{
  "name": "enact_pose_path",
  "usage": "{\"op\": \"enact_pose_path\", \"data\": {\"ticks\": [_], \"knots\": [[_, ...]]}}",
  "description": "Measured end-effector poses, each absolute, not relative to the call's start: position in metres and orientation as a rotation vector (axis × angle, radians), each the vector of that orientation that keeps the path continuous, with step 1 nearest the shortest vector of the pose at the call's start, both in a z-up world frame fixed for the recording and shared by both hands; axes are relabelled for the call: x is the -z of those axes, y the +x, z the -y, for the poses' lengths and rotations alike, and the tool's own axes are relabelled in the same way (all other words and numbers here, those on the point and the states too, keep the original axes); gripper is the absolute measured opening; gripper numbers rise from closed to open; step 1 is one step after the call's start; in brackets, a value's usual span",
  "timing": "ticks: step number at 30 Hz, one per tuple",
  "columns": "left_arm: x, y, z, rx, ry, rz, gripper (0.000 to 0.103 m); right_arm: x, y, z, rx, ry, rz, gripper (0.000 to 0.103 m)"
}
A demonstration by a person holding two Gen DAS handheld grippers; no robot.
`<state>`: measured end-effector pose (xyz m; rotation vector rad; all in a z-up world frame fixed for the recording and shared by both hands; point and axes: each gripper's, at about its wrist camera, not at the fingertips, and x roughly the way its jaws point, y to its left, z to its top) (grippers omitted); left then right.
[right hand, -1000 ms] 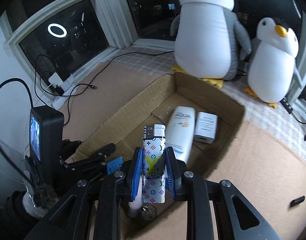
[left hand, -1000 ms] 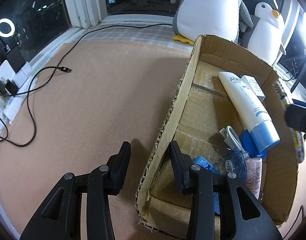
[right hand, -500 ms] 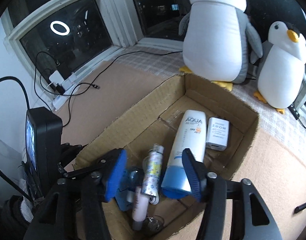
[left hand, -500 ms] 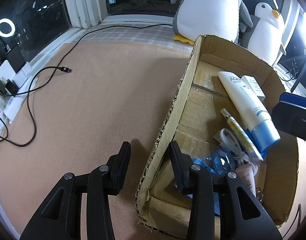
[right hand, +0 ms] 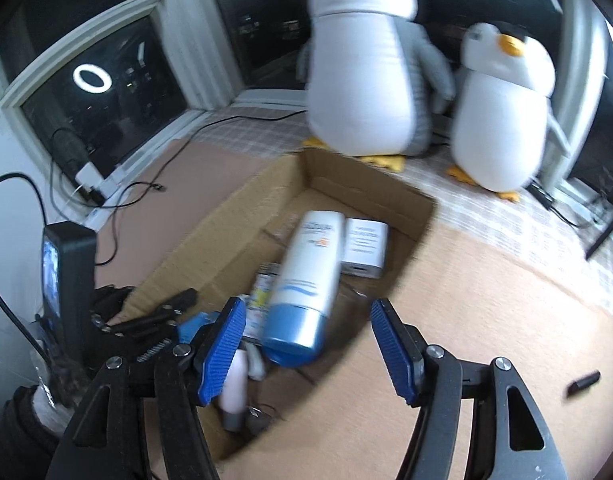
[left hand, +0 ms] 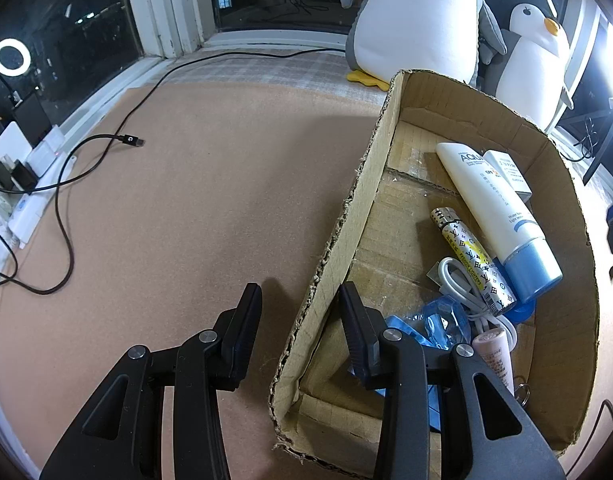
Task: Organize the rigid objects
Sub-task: 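Move the right tool to the black cylinder cap and grasp it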
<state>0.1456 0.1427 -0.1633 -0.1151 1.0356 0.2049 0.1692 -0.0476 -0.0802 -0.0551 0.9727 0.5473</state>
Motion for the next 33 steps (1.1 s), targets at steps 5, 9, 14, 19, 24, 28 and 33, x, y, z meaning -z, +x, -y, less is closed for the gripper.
{"op": "enact_pose_path", "data": {"ticks": [5,9,14,19,24,28,33], "knots": [[0.163,0.146,-0.143,-0.205,-0.113,-1.036,0.038,0.081,0.172,0.087,-0.462,0.007,-0.981,0.061],[0.164,0.145,-0.143,-0.205,-0.113,-1.036,0.038,0.082,0.173,0.116,-0.386,0.057,-0.980,0.061],[0.164,0.145,-0.143,-0.205,-0.112,-1.036,0.038,0.088,0.174,0.158,-0.265,0.111,-0.986,0.061],[0.164,0.145,-0.144,-0.206,-0.112,-1.036,0.038,0.103,0.179,0.207,-0.128,0.190,-1.026,0.061],[0.164,0.145,-0.144,-0.206,-0.112,-1.035,0.038,0.121,0.186,0.257,-0.010,0.294,-1.073,0.061],[0.164,0.145,-0.143,-0.205,-0.112,-1.035,0.038,0.135,0.192,0.287,0.043,0.379,-1.096,0.061],[0.164,0.145,-0.143,-0.206,-0.112,-1.035,0.038,0.149,0.199,0.305,0.076,0.437,-1.118,0.061]]}}
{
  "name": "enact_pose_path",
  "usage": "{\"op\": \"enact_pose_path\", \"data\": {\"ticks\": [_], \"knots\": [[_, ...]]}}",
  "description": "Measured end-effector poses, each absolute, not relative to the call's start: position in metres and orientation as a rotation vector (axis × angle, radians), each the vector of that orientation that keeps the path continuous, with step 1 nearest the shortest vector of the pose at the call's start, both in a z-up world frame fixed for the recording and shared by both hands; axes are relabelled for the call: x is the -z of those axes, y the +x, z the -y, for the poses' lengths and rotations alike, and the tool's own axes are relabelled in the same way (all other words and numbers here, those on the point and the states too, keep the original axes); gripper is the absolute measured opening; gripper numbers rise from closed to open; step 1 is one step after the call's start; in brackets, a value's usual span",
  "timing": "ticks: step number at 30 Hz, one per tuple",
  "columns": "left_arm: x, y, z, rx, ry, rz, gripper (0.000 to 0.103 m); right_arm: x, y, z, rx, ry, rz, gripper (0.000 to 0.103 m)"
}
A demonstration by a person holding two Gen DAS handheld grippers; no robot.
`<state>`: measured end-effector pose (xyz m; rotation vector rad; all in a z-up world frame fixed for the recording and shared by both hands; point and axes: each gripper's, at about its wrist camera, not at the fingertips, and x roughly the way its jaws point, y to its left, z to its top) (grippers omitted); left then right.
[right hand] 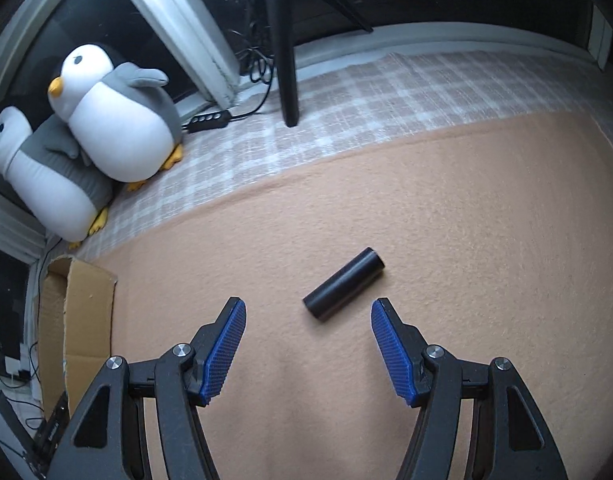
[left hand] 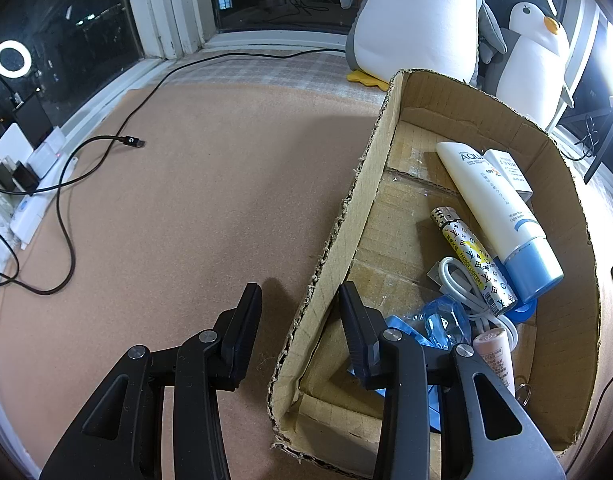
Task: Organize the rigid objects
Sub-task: 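Move the right tool to the black cylinder cap and grasp it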
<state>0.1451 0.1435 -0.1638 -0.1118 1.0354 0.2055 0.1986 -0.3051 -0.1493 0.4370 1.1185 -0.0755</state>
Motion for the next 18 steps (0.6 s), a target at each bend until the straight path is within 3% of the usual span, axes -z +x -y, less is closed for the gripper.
{"op": "enact_pose_path", "data": {"ticks": [6,18], "knots": [[0.164,0.145,-0.143,-0.206,-0.112,-1.035,0.038,0.158,0.206,0.313,0.099,0.474,-1.134,0.056],[0.164,0.145,-0.143,-0.206,-0.112,-1.035,0.038,0.166,0.227,0.310,0.146,0.361,-1.174,0.035]]}}
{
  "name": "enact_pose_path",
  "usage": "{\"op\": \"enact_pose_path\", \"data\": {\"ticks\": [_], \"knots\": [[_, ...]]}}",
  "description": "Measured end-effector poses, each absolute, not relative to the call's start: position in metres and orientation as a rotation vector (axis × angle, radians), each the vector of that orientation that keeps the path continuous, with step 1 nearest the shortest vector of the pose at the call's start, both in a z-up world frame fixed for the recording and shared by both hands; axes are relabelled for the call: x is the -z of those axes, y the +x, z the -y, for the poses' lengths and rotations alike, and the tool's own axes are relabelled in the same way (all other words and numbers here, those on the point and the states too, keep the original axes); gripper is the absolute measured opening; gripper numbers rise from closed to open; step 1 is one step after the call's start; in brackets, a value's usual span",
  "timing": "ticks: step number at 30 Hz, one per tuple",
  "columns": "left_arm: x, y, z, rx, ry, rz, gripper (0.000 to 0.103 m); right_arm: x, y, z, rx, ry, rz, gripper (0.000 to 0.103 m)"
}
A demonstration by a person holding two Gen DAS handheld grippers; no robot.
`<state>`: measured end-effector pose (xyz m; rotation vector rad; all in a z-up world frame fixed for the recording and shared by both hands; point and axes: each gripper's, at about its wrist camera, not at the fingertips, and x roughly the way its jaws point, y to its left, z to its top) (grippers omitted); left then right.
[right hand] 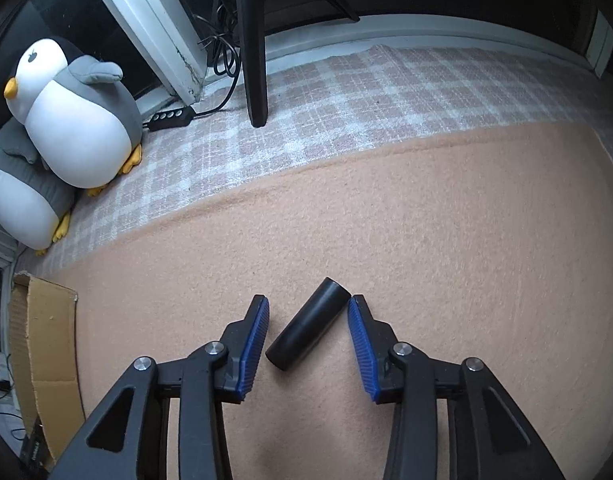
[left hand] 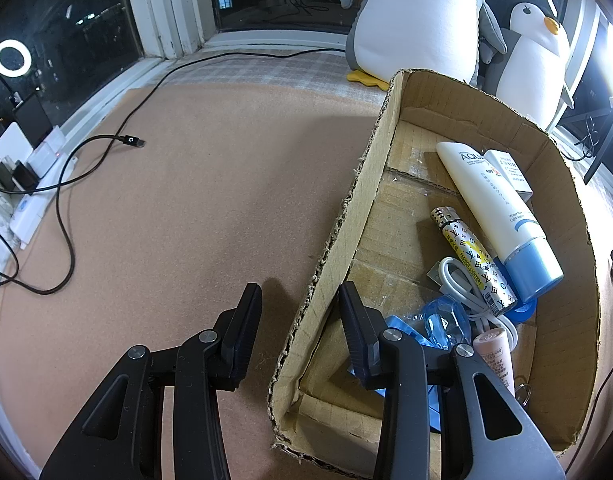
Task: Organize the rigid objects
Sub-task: 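Move the right tool to the black cylinder cap and grasp it, then carry the black cap into the box and release it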
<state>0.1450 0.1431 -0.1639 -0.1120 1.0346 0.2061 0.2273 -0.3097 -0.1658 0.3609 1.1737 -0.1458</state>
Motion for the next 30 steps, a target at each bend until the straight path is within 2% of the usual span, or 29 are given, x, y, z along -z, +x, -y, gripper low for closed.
{"op": "enact_pose_path", "data": {"ticks": [11,22,30], "knots": [[0.164,0.145,-0.143,-0.206,-0.112,-1.035,0.038,0.166,0.224,0.301,0.122,0.249,-1.188,0.015],[0.164,0.144,-0.144,-0.205,-0.113,-1.035,0.038,0.160,0.214,0.296,0.091,0.250,-1.183,0.015],[0.163,0.144,-0.144,-0.206,-0.109,-1.034,0.038,0.136,0.208,0.259,0.003,0.191,-1.124,0.015]]}}
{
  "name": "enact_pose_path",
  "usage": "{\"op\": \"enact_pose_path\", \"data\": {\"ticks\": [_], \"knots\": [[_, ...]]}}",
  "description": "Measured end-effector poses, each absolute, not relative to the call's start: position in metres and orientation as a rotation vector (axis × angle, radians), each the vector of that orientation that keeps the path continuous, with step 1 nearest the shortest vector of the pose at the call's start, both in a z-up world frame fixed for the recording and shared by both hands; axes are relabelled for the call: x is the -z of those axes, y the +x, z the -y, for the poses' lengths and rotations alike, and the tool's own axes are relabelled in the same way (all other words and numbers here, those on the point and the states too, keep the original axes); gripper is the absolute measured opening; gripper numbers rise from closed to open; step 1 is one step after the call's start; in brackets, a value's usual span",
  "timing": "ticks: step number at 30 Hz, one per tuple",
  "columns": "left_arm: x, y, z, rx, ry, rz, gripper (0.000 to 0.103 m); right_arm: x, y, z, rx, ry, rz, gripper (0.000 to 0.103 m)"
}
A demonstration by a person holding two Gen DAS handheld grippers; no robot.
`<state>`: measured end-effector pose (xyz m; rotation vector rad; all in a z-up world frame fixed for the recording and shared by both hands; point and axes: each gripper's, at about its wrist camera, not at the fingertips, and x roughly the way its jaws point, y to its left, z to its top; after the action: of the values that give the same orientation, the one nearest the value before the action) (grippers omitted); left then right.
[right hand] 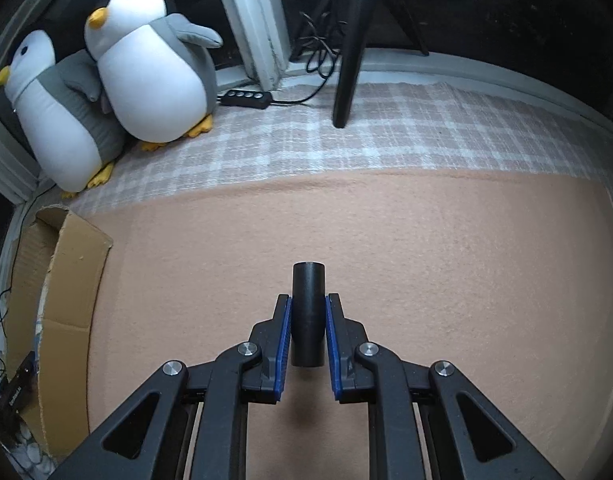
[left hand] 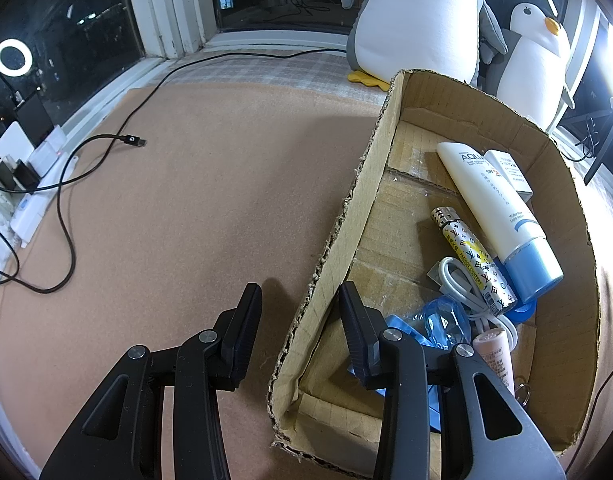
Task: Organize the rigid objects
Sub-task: 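Carry the black cap into the box and release it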
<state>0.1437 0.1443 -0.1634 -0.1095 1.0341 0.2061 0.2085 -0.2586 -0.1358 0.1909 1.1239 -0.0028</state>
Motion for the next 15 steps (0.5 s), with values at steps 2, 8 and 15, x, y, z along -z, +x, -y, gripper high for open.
{"op": "enact_pose_path", "data": {"ticks": [2,8,15], "knots": [[0.163,0.144,-0.144,-0.206,-0.110,-1.034,0.038,0.130,0.208,0.247,-0.027,0.180,-1.112,0.015],[0.163,0.144,-0.144,-0.206,-0.109,-1.034,0.038,0.113,0.206,0.211,-0.113,0.155,-1.083,0.015],[0.163,0.143,-0.145,-0.206,-0.113,-1.034,0.038,0.098,0.203,0.163,-0.232,0.125,-1.049,0.015]]}}
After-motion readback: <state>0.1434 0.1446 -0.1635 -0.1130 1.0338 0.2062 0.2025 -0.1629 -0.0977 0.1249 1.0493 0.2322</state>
